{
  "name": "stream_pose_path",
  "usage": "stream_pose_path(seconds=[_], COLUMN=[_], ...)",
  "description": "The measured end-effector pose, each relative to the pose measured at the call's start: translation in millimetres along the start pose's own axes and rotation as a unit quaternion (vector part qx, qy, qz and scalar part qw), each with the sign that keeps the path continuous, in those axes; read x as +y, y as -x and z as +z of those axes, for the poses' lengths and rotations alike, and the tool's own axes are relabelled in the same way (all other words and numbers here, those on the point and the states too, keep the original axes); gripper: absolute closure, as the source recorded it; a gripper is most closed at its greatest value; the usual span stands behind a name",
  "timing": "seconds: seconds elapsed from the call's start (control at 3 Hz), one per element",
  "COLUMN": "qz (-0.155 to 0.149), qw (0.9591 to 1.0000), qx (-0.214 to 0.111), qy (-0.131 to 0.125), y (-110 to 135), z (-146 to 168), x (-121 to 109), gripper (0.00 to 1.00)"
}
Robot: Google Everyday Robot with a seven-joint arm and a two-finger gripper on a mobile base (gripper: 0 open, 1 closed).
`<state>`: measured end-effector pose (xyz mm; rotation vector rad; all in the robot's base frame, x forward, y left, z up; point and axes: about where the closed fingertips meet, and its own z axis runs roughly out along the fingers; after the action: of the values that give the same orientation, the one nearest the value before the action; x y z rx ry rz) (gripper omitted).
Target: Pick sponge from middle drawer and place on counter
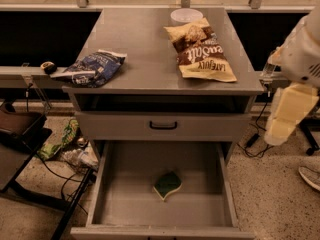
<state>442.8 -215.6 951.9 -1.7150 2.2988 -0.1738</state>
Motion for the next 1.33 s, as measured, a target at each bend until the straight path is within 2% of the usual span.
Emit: stream_pose_path(seconds=[0.33,0.67,1.0,1.33], qz=[0.006,-0.003,-0.014,-0.021], qw=[0.9992,0.9973,0.9955,0.9961], qx=[0.039,0.069,0.084,0.059], qy=[-0.011,-0.026,-0.041,-0.063], y=[-3.0,-9.7,-19.2,-15.0], z=[40.0,120.6,194.1,258.6], x=[7.7,14.6,21.1,19.9], gripper=[0.0,0.0,0.0,0.0])
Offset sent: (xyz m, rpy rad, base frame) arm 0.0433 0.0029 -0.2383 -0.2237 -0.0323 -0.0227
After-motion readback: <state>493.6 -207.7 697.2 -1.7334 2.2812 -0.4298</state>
